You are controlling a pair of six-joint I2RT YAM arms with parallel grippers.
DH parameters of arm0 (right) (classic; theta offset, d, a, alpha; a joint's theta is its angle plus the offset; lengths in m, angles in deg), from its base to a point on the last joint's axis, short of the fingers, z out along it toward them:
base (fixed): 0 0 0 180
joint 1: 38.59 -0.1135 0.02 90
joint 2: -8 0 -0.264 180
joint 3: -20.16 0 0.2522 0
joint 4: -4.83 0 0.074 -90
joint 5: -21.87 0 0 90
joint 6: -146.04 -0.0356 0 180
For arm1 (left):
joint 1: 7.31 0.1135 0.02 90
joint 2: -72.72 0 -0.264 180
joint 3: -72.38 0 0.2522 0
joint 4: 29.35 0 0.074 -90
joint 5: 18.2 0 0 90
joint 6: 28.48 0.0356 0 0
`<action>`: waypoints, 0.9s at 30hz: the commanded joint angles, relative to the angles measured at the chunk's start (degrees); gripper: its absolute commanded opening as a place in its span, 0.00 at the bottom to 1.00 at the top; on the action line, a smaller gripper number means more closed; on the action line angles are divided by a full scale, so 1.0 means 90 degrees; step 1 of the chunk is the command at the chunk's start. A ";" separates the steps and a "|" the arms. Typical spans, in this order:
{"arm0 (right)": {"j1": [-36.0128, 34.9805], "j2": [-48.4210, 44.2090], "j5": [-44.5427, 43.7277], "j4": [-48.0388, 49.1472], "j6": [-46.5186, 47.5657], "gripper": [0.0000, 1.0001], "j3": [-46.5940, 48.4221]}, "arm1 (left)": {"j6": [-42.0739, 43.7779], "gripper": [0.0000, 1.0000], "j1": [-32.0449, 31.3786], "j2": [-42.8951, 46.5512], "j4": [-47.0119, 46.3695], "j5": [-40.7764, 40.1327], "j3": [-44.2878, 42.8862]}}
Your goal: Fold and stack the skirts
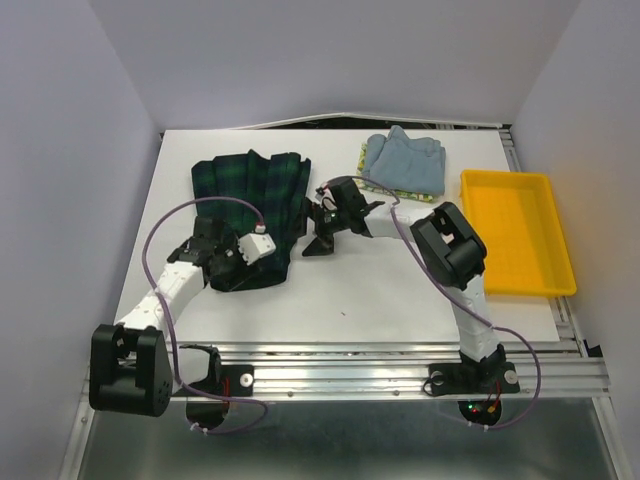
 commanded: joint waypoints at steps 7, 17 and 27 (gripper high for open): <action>-0.0453 0.0349 0.0196 0.0597 -0.0440 0.96 -0.0317 | 0.0116 0.71 -0.1003 0.0101 -0.0563 -0.0399 0.0862; -0.0532 0.0261 0.0479 0.1115 -0.1026 0.24 -0.0485 | 0.0058 0.95 -0.1061 0.1690 -0.0602 -0.0331 0.0863; -0.0415 0.0105 0.0948 0.1836 -0.2451 0.01 -0.0464 | 0.0498 0.99 -0.1159 0.1987 -0.0260 -0.0165 0.1136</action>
